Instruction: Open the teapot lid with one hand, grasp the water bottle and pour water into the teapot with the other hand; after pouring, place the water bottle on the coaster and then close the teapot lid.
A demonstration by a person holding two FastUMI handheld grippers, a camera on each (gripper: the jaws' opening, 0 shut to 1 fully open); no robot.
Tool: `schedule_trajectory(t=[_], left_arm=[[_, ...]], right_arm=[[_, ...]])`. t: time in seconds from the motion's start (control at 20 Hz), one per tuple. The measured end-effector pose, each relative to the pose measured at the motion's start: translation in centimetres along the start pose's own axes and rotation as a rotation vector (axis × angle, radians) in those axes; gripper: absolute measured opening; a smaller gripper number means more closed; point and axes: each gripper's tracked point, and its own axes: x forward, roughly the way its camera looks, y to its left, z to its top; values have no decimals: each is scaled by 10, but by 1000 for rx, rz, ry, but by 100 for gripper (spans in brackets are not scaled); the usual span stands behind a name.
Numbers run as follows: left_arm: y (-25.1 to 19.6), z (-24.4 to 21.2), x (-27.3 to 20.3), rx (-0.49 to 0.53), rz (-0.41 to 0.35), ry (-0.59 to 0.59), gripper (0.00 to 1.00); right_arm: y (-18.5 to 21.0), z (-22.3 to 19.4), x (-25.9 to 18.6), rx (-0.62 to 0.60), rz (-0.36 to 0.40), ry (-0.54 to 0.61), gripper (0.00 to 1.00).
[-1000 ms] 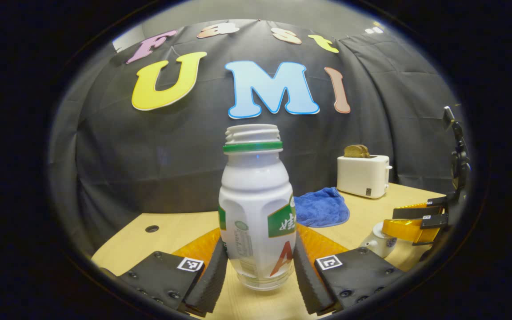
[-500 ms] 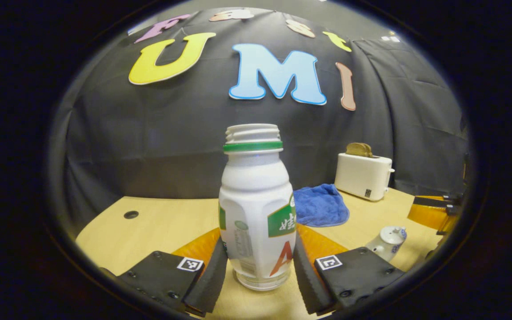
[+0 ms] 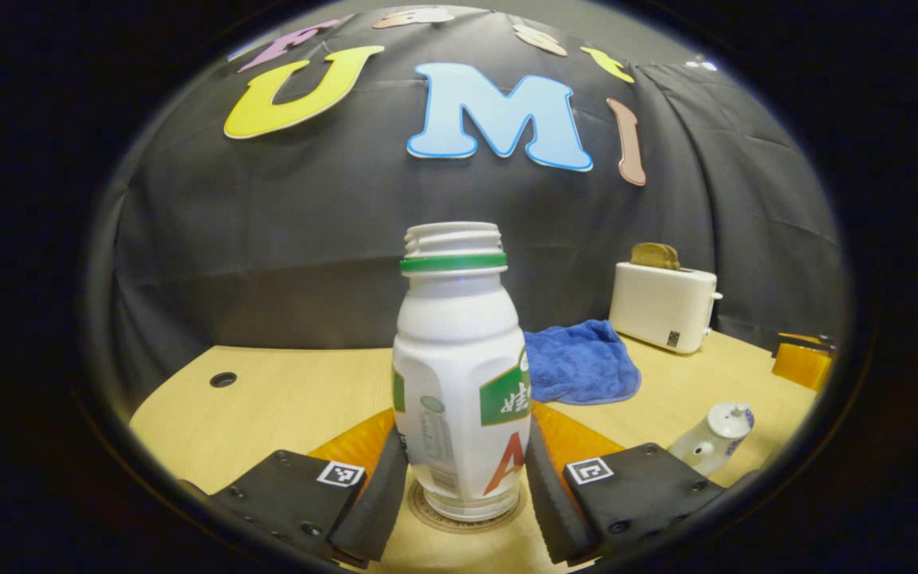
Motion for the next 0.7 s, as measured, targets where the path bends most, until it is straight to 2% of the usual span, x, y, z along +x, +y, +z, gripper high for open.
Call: schedule_trajectory(t=[0.05, 0.2, 0.25, 0.3, 0.35, 0.45, 0.5, 0.6, 0.7], left_arm=[[0, -2, 1, -1, -1, 4, 83], [1, -2, 2, -8, -2, 4, 78], [0, -4, 2, -6, -3, 7, 83], [0, -5, 1, -4, -2, 11, 83], [0, -5, 0, -5, -1, 10, 72], [-6, -8, 1, -19, -34, 21, 86], [-6, -9, 0, -25, -36, 24, 81], [-1, -4, -1, -30, -21, 3, 92], [-4, 0, -6, -39, -33, -13, 92]], right_arm=[[0, 0, -1, 2, 1, 0, 72], [0, 0, -1, 6, 1, 1, 72], [0, 0, -1, 8, 2, 1, 72], [0, 0, -1, 10, 2, 1, 72], [-1, 0, -1, 10, 1, 0, 72], [-1, 0, -1, 11, -2, 1, 72], [-1, 0, -1, 12, -1, 3, 72], [-1, -1, 0, 12, -1, 6, 72], [-1, -2, 0, 10, -2, 8, 72]])
